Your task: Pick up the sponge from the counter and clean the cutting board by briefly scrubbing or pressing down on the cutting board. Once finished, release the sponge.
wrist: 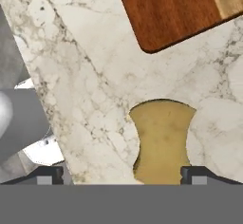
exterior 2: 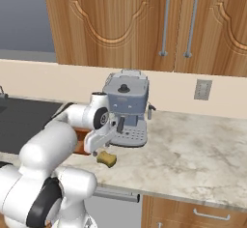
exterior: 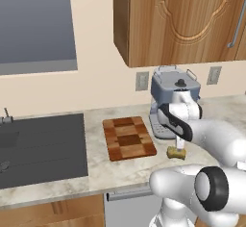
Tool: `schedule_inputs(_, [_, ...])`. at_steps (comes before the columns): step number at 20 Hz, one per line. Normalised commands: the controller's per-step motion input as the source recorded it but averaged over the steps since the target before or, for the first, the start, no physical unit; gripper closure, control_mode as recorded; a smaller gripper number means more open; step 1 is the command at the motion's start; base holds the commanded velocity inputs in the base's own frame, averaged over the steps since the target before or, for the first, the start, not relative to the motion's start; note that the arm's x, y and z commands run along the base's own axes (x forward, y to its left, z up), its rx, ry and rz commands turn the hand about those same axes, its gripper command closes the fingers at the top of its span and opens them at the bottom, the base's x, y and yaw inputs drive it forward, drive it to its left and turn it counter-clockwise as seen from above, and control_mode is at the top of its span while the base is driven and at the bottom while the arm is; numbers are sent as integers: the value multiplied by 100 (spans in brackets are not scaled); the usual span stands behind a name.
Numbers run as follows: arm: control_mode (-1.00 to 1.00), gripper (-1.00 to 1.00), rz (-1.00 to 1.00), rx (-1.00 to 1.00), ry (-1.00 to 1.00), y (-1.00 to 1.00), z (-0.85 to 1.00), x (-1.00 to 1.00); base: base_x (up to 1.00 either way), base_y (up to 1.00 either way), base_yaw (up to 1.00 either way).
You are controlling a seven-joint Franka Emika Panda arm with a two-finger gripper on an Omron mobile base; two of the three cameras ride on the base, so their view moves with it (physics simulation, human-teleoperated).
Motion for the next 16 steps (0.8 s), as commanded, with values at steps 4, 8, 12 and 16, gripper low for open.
schedule_inputs(4, [-100, -100, 0, 0, -14, 0, 70, -37, 0, 0, 0])
schedule_inputs(8, [-100, -100, 0, 0, -11, 0, 55, -36, 0, 0, 0])
schedule_inputs(12, [-100, -100, 0, 0, -9, 0, 46, -26, 0, 0, 0])
schedule_inputs(16, [-100, -100, 0, 0, -10, 0, 44, -10, 0, 0, 0])
